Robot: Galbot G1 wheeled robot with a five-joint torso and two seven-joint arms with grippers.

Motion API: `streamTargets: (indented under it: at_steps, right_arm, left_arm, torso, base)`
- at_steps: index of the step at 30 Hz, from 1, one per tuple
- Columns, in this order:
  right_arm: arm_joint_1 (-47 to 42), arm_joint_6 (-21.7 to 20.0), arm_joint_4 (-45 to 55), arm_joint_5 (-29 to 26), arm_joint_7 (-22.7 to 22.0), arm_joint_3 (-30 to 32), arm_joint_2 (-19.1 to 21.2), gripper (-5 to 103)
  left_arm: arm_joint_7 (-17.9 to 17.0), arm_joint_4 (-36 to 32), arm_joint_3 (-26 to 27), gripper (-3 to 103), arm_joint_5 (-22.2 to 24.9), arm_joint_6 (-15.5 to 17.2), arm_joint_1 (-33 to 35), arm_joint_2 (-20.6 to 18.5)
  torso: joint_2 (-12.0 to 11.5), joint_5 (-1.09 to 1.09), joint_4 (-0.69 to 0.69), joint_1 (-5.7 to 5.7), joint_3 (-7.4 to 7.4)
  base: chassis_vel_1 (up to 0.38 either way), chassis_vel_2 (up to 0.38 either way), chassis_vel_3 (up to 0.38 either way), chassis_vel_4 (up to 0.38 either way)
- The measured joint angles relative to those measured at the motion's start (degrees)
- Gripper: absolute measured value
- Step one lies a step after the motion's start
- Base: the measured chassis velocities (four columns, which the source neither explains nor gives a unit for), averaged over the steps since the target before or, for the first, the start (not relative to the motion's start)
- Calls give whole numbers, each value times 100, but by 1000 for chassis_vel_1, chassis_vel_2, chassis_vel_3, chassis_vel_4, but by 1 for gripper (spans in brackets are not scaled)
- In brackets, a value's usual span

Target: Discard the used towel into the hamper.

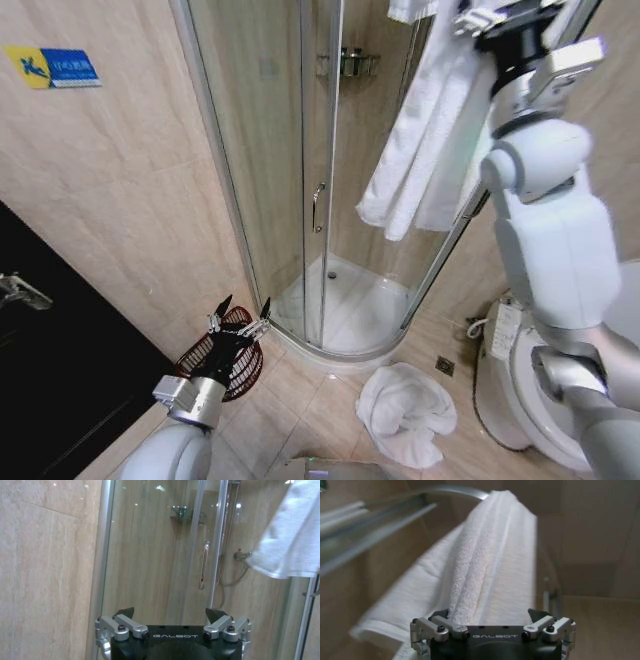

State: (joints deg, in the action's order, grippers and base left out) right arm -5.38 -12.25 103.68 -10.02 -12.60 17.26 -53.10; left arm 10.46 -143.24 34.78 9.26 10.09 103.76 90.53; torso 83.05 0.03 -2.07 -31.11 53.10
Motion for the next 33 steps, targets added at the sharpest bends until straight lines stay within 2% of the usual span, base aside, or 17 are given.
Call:
streamTargets:
  at_steps: [4, 7, 8, 12, 13, 15, 16, 20, 21, 23, 24, 26, 28, 31, 32, 33]
  right_arm:
    - [-40, 47, -54, -122, 15, 222, 196, 100]
    - [-37, -19, -127, -966, -16, 327, 418, 100]
    - [-37, -19, -127, -966, -16, 327, 418, 100]
    - [161, -142, -220, -2378, -94, 236, 446, 100]
    - [161, -142, -220, -2378, -94, 236, 446, 100]
    - [354, -190, -317, -2897, -118, 122, 406, 100]
    - [354, -190, -317, -2897, -118, 122, 406, 100]
    - [557, -259, -449, -3764, 27, 62, 497, 100]
    - [557, -259, -449, -3764, 27, 62, 497, 100]
    - [547, -349, -382, -4245, 134, 119, 584, 103]
    - [547, -349, -382, -4245, 134, 119, 584, 103]
    - [471, -383, -229, -4457, 201, 141, 666, 92]
    - [444, -385, -184, -4498, 238, 141, 690, 92]
    - [435, -405, -139, -4620, 347, 97, 740, 78]
    - [435, -405, -139, -4620, 347, 97, 740, 78]
    - [478, -429, -151, -4676, 374, 47, 740, 72]
  left_arm:
    - [0, 0, 0, 97, 0, 0, 0, 0]
    - [0, 0, 0, 97, 0, 0, 0, 0]
    - [0, 0, 0, 97, 0, 0, 0, 0]
    - [0, 0, 0, 97, 0, 0, 0, 0]
    - [0, 0, 0, 97, 0, 0, 0, 0]
    - [0, 0, 0, 97, 0, 0, 0, 0]
    - [0, 0, 0, 97, 0, 0, 0, 0]
    - [0, 0, 0, 97, 0, 0, 0, 0]
    - [0, 0, 0, 97, 0, 0, 0, 0]
    - [0, 0, 0, 97, 0, 0, 0, 0]
    - [0, 0, 0, 97, 0, 0, 0, 0]
    - [0, 0, 0, 97, 0, 0, 0, 0]
    - [0, 0, 0, 97, 0, 0, 0, 0]
    - [0, 0, 0, 97, 0, 0, 0, 0]
    - [0, 0, 0, 97, 0, 0, 0, 0]
    - [0, 0, 0, 97, 0, 0, 0, 0]
  torso:
    - [0, -1, 0, 0, 0]
    - [1, -2, 0, 0, 0]
    - [1, -2, 0, 0, 0]
    - [1, -2, -2, 0, 0]
    - [1, -2, -2, 0, 0]
    - [1, -4, -4, 0, 0]
    - [1, -4, -4, 0, 0]
    - [0, -4, -4, 0, 0]
    - [0, -4, -4, 0, 0]
    - [0, -2, -2, 0, 0]
    - [0, -2, -2, 0, 0]
    - [1, -2, -1, 0, 0]
    - [1, -2, -1, 0, 0]
    - [1, -3, -2, 0, 0]
    - [1, -3, -2, 0, 0]
    - [1, -2, -1, 0, 0]
  base:
    - [0, 0, 0, 0]
    - [0, 0, 0, 0]
    - [0, 0, 0, 0]
    - [0, 0, 0, 0]
    - [0, 0, 0, 0]
    - [0, 0, 0, 0]
    - [0, 0, 0, 0]
    - [0, 0, 0, 0]
    - [0, 0, 0, 0]
    - [0, 0, 0, 0]
    - [0, 0, 0, 0]
    - [0, 0, 0, 0]
    - [0, 0, 0, 0]
    - [0, 0, 0, 0]
    - [0, 0, 0, 0]
    - [0, 0, 0, 0]
